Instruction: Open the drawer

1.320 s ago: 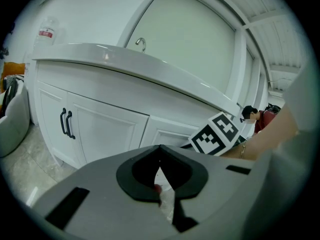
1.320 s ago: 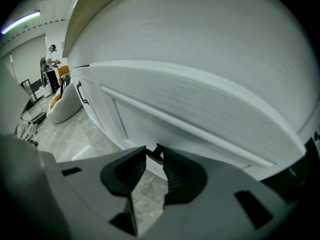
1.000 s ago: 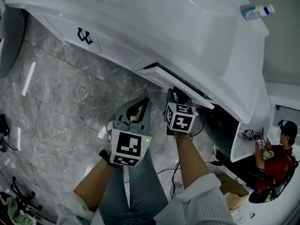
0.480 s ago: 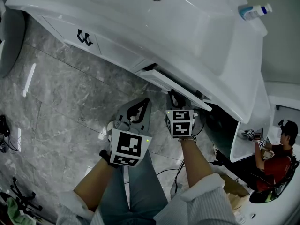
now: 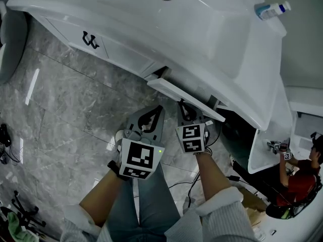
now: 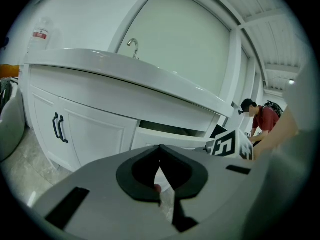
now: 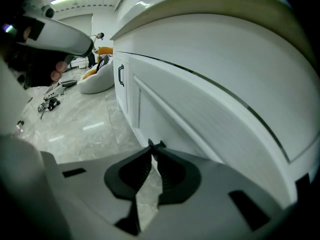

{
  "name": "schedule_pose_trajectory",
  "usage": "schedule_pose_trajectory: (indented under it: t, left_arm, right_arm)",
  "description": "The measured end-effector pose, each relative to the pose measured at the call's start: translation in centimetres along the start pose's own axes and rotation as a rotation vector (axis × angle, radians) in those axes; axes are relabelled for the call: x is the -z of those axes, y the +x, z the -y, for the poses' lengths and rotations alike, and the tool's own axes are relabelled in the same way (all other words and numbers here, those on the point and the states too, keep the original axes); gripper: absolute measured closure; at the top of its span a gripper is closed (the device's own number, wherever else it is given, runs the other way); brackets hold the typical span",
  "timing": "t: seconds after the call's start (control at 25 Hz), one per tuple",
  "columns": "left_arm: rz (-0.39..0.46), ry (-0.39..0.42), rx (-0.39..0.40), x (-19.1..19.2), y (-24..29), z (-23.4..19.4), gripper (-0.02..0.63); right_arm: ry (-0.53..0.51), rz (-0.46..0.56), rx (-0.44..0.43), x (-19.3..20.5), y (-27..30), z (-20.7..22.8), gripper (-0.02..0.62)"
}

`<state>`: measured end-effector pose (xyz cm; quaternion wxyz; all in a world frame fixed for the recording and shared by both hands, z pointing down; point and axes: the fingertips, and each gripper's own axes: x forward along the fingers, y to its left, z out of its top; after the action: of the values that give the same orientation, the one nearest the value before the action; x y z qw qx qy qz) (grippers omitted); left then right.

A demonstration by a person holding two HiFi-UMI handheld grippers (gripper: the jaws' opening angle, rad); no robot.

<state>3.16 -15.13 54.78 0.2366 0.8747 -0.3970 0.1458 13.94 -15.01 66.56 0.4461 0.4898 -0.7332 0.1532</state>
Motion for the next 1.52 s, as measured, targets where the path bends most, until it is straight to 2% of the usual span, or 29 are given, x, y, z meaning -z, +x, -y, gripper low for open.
schedule_pose_trajectory:
  t: [0.76,1.32,1.4,1.48,1.52]
  left_arm:
    - [0.000,0.022,-0.022,1.2,-1.9,1.1,0.591]
    - [-0.004,0.040,-0.024,1.8,-3.3,1.4,0.591]
    - [-0.003,0.043,-0.021,1.8,-3.4,1.6,0.591]
    - [-0.002,0.048,-0.024,1.7,-3.5,1.7,0.591]
    - [-0.001,0.051,-0.026,1.6,-3.7,1.7,0.591]
  right_arm:
    - [-0.047,0.036,0.006,1.3,-1.9,-2.9,0.561]
    - [0.000,0.057,0.025,1.8,-2.7,-4.0,0.574]
    - [-0.087,0.067,-0.053,1.9,-3.1,-6.1,0.588]
    - [-0.253,0.063,-0.175,2.9,-3.5,-11.1,0.589]
    - [-0.269,0.051,-0.200,3.7,-3.6,-13.1,0.588]
